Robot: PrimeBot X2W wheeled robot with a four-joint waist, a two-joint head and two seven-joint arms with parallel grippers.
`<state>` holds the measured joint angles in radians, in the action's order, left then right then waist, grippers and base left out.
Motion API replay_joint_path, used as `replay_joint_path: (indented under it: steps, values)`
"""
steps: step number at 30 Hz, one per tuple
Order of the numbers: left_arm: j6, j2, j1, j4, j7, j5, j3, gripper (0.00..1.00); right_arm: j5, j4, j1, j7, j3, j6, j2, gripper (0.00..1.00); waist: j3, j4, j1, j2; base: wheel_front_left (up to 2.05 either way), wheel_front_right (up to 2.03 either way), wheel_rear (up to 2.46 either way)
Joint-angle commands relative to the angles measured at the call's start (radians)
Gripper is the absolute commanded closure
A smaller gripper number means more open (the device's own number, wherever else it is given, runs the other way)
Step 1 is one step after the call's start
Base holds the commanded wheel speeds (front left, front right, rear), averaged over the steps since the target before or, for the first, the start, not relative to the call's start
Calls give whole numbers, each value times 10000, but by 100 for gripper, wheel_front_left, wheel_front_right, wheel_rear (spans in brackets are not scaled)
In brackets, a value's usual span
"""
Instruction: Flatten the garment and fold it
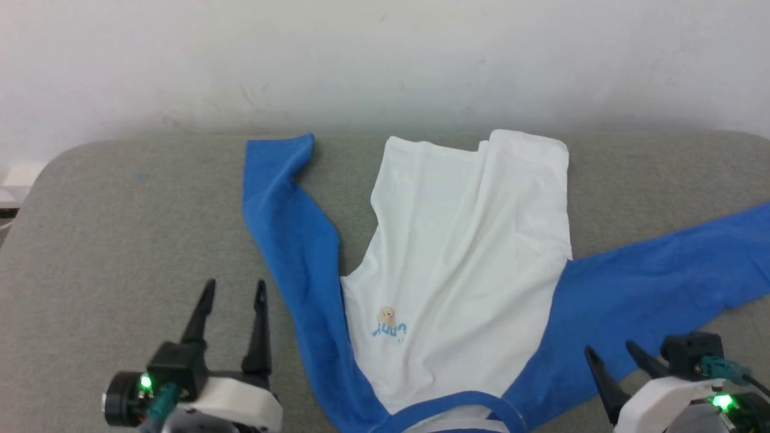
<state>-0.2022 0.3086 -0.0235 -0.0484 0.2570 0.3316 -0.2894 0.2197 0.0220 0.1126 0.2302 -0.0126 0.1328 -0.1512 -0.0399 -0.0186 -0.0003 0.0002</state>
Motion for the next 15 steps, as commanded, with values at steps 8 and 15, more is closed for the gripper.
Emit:
replay_joint_path:
  steps: [8,15]
  values:
    - [249,-464,190,308,46,-748,-137,0,200,-218,502,3068,142,-21,24,0,-186,-785,3,-2,0,0,0]
    - [460,-750,125,291,46,-997,-36,0,-192,548,49,3635,186,-21,-11,0,-593,-1152,3,-2,0,0,0]
